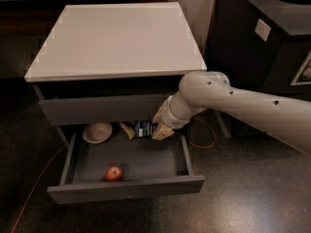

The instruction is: Pick rxbar blueberry from middle drawer and place on counter

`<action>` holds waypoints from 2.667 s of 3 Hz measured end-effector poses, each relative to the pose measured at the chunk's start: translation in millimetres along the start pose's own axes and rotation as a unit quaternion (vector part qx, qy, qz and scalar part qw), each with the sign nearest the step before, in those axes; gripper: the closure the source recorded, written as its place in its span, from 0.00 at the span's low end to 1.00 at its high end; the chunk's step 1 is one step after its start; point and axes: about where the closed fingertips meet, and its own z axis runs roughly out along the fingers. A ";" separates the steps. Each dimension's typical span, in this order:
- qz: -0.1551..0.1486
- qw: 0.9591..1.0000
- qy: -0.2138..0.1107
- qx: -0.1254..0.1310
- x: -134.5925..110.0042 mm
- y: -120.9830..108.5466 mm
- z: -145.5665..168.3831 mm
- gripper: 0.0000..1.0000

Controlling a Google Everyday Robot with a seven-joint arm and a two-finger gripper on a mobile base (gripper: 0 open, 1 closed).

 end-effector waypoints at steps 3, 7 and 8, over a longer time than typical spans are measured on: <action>-0.087 0.995 0.015 0.041 -56.1 -53.1 -94.7 1.00; -0.123 0.990 0.019 0.065 -116.4 -196.0 -130.4 1.00; -0.106 0.992 0.023 0.061 -113.6 -217.3 -117.3 0.83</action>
Offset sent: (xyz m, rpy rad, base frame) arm 0.0247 0.0009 0.1568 -0.1057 -0.2251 0.1130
